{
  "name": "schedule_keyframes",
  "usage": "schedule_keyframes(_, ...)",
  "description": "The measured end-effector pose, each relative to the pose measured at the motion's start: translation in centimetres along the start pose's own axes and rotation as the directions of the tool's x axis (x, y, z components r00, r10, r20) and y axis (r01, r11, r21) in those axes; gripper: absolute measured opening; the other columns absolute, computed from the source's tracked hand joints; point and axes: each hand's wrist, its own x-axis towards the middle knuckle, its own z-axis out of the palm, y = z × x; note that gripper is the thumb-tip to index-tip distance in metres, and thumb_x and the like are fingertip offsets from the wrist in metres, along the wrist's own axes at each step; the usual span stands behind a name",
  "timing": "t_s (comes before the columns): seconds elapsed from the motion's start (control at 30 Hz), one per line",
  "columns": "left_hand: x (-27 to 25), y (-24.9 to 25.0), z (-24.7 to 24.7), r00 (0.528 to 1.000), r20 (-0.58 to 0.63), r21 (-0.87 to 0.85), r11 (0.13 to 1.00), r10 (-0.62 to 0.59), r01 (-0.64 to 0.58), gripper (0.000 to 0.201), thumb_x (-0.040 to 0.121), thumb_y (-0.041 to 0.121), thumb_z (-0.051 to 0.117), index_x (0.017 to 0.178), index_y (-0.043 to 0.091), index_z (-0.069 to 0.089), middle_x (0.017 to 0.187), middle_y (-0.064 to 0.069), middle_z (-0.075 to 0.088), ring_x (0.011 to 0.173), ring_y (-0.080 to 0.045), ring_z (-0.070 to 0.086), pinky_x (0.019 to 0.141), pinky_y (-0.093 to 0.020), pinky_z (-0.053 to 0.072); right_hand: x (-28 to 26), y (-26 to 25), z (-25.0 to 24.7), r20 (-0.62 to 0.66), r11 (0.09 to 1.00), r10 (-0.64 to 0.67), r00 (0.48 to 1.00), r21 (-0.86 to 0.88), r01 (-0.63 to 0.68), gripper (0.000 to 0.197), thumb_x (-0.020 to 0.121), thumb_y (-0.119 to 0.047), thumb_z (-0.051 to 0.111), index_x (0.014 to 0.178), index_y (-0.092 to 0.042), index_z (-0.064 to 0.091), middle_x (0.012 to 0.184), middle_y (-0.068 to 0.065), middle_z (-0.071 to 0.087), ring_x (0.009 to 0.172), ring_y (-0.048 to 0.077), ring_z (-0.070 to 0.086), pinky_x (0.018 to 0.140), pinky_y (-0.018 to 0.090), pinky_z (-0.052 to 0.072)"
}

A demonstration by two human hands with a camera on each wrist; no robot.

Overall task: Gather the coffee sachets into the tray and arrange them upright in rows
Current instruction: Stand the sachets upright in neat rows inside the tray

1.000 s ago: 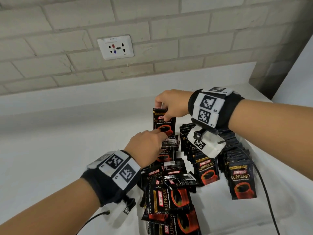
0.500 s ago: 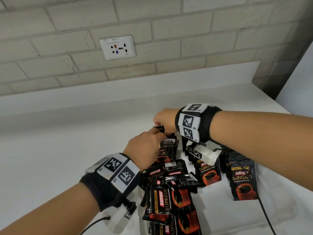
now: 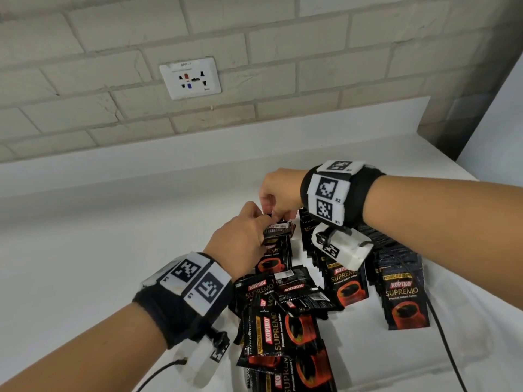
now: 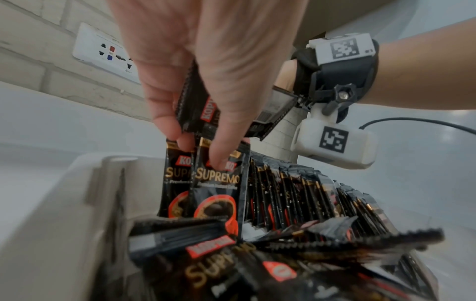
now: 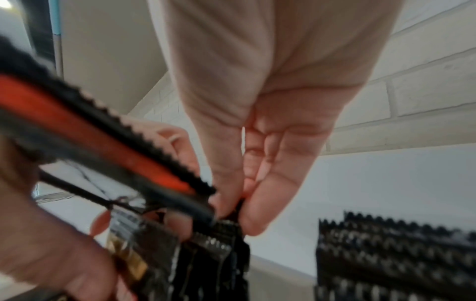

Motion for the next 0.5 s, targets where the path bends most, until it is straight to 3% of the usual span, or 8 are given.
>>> schedule_keyframes(0.13,-0.2,-0.2,-0.4,0.999,0.032,-0.08,0.996,-0.034,0.037,0.044,0.084,0.021,0.065,0.126,0.023,0.052,0.112,0.005,0.038,0.092,-0.02,0.056,0.084,-0.036,0.048,-1.0,0.4,-1.1,-0.112,0.997,-0.007,0.994,0.077,0.015,0.025,0.084,-0.017,0.067,0.107,-0.012,0.061,0.091,0.003,0.066,0.071,0.016,0.063,0.065,0.025,0.054)
schedule_keyframes(0.3,-0.9,-0.5,-3.3,0.99,-0.091,-0.406,0.912,-0.109,0.063,0.023,0.079,0.03,0.07,0.099,0.026,0.061,0.098,0.004,0.053,0.075,-0.009,0.056,0.071,-0.022,0.045,-5.1,0.8,-3.9,-0.332,0.989,-0.051,0.942,0.112,0.093,0.016,0.085,-0.025,0.064,0.101,-0.021,0.061,0.095,-0.005,0.062,0.062,0.008,0.058,0.052,0.015,0.043)
schedule_keyframes(0.33,-1.1,-0.4,-3.9,0.983,-0.105,-0.536,0.841,-0.152,0.073,0.016,0.08,0.031,0.068,0.094,0.026,0.061,0.093,0.004,0.058,0.072,-0.009,0.058,0.066,-0.022,0.048,-6.1,0.9,-4.2,-0.371,0.981,-0.053,0.927,0.153,0.118,0.013,0.086,-0.025,0.063,0.098,-0.023,0.06,0.095,-0.005,0.063,0.061,0.007,0.058,0.052,0.014,0.043)
schedule_keyframes(0.37,-1.3,-0.3,-4.5,0.975,-0.088,-0.697,0.712,-0.204,0.086,0.011,0.083,0.029,0.065,0.092,0.024,0.062,0.088,0.002,0.062,0.068,-0.009,0.062,0.061,-0.022,0.051,-7.2,1.0,-4.3,-0.402,0.965,-0.047,0.914,0.216,0.145,0.011,0.086,-0.024,0.063,0.097,-0.023,0.06,0.094,-0.004,0.063,0.061,0.006,0.059,0.051,0.014,0.045)
schedule_keyframes(0.43,-1.9,0.6,-5.3,0.963,0.048,-0.937,0.322,-0.265,0.135,0.015,0.091,0.026,0.052,0.097,0.015,0.061,0.081,-0.005,0.067,0.062,-0.013,0.067,0.051,-0.023,0.054,-9.3,1.2,-3.9,-0.44,0.917,-0.025,0.898,0.347,0.196,0.01,0.086,-0.022,0.063,0.096,-0.021,0.062,0.09,-0.005,0.064,0.062,0.007,0.062,0.053,0.019,0.049)
schedule_keyframes(0.47,-2.4,1.2,-5.5,0.962,0.11,-0.979,0.14,-0.248,0.148,0.021,0.094,0.024,0.045,0.098,0.01,0.06,0.078,-0.008,0.069,0.061,-0.018,0.068,0.049,-0.025,0.055,-10.2,1.2,-3.3,-0.445,0.894,-0.011,0.895,0.396,0.208,0.01,0.085,-0.022,0.063,0.095,-0.02,0.062,0.089,-0.006,0.065,0.063,0.007,0.064,0.054,0.02,0.051)
schedule_keyframes(0.5,-2.8,1.8,-5.5,0.966,0.152,-0.987,0.014,-0.209,0.158,0.028,0.096,0.022,0.038,0.097,0.005,0.059,0.076,-0.011,0.07,0.06,-0.022,0.068,0.048,-0.028,0.056,-11.0,1.3,-2.6,-0.443,0.868,0.005,0.896,0.446,0.216,0.01,0.085,-0.022,0.063,0.095,-0.02,0.062,0.088,-0.006,0.065,0.064,0.007,0.065,0.055,0.021,0.052)
